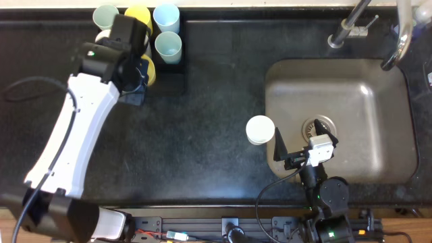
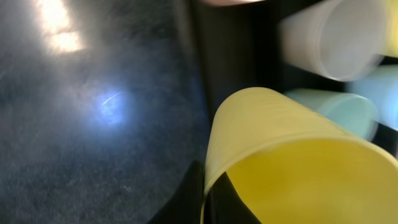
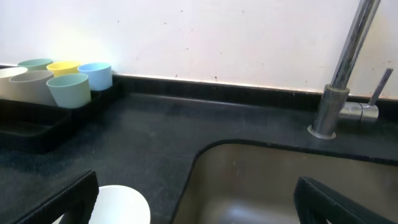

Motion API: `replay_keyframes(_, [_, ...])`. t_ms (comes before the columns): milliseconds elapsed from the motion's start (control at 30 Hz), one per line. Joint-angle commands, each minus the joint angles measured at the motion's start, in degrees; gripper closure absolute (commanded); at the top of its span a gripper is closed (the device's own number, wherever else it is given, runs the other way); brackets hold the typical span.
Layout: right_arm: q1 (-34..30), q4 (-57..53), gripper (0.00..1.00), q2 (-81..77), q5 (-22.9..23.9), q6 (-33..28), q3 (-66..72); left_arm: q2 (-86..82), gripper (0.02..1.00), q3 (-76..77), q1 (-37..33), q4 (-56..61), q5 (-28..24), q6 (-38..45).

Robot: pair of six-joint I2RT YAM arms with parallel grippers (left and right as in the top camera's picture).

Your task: Store Cups

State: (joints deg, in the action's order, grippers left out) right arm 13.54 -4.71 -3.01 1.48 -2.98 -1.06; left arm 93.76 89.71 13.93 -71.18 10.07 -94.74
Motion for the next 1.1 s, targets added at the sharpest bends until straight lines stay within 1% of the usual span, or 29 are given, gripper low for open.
replay_keyframes(33, [-0.1, 0.3, 0.003, 0.5, -0.4, 0.0, 0.8, 1.4, 0.982, -0.1, -0.3, -0.7, 0.9, -6.3])
replay_keyframes(433, [-0.1, 0.3, 0.005, 0.5, -0.4, 0.0, 0.8, 9.1, 0.982, -0.1, -4.3, -0.6, 0.9, -5.8])
replay_keyframes(533, [-0.1, 0.3, 0.005, 0.5, -0.4, 0.0, 0.8, 10.2, 0.982, -0.1, -4.9, 1.5, 0.9, -3.8])
replay_keyframes(1100, [-0.1, 0.3, 0.005, 0.5, -0.4, 0.0, 0.8, 13.7, 0.982, -0.1, -5.5, 6.0, 1.4, -3.0])
